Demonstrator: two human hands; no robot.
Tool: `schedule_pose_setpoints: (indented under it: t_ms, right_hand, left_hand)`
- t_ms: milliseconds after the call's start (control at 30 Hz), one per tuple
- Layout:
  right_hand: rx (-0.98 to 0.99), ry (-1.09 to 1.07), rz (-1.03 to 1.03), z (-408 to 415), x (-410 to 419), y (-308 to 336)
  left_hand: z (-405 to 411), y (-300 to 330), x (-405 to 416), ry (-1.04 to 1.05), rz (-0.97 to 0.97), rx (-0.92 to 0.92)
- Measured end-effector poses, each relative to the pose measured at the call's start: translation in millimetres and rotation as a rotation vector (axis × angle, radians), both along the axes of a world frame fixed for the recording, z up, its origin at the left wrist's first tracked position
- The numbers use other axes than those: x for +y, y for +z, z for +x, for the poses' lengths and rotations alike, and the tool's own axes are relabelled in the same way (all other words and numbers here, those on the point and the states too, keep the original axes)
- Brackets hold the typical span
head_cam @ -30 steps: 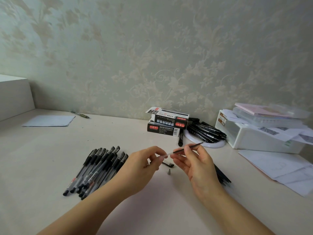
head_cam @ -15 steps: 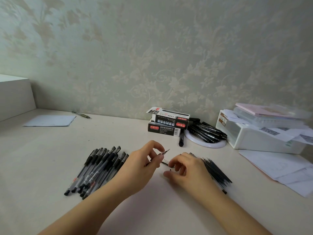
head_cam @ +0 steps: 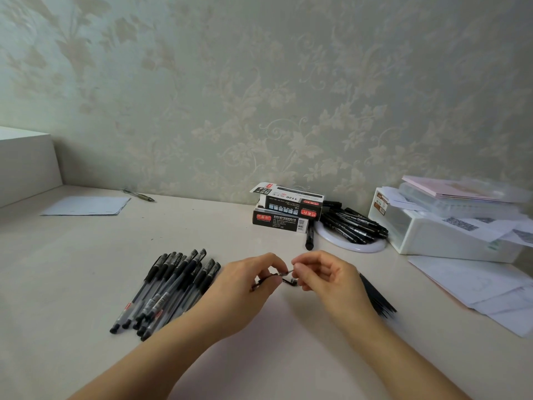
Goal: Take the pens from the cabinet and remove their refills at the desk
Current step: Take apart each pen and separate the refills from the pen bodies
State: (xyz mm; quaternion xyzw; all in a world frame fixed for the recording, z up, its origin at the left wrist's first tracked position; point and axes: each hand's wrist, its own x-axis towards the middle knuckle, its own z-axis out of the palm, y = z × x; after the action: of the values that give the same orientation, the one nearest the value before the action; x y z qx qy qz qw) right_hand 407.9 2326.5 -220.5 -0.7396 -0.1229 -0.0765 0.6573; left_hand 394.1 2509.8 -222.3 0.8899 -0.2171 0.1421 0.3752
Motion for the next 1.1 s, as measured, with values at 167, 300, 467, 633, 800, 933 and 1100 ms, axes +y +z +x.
schedule_pose_setpoints:
  t_ms: [167, 300, 467, 633, 800, 933, 1100]
  right_hand:
    - [-0.01, 0.031, -0.027, 1.2, -0.1, -1.5]
    - [-0.015, 0.059, -0.052, -0.3, -0.9, -0.9]
    - [-0.038, -0.015, -0.032, 2.6, -3.4, -1.7]
    - [-0.011, 0.092, -0.137, 0.6, 0.6, -4.8]
    - [0.007, 0.105, -0.117, -0.8, -0.7, -4.4]
    - [0.021, 0.115, -0.112, -2.3, -0.3, -4.1]
    - [0.036, 0.11, -0.112, -2.2, -1.1, -4.9]
  left_hand:
    - [0.3, -0.5, 0.6, -0.016, 0.004, -0.005]
    - [0.5, -1.2, 0.1, -0.012, 0.011, -0.017]
    - [2.6, -1.2, 2.6, 0.025, 0.013, -0.014]
    - [0.9, -1.3, 1.6, 0.013, 0.037, -0.033]
    - [0.4, -0.4, 1.3, 0.02, 0.062, -0.042]
    - [0.2, 1.5, 2.6, -0.001, 0.134, -0.079]
    - [0.9, 3.4, 3.9, -0.02, 0.196, -0.107]
